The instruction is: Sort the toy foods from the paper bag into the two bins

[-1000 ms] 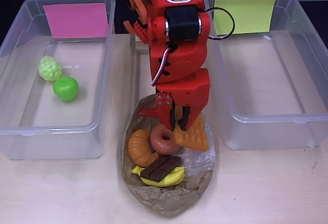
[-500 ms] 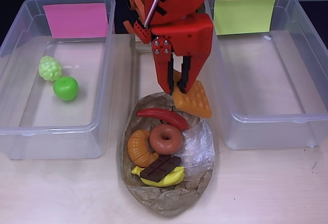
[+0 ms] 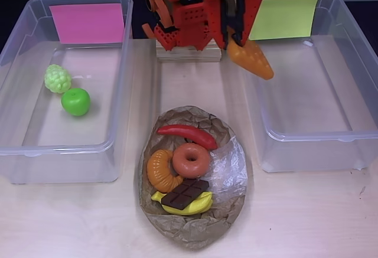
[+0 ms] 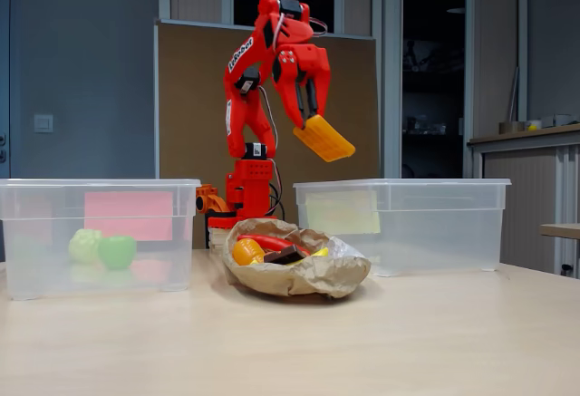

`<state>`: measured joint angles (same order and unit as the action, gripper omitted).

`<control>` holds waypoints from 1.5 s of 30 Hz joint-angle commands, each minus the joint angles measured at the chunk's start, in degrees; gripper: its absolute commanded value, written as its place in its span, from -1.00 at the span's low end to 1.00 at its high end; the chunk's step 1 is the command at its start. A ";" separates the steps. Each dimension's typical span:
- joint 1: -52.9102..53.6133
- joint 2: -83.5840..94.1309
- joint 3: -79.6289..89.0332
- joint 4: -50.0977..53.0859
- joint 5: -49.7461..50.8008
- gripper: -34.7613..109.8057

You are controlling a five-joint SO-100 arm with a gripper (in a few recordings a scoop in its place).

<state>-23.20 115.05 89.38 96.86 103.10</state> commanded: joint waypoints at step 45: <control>7.56 -38.67 -31.20 -11.07 -12.74 -0.21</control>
<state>-17.67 77.96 60.91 86.57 91.85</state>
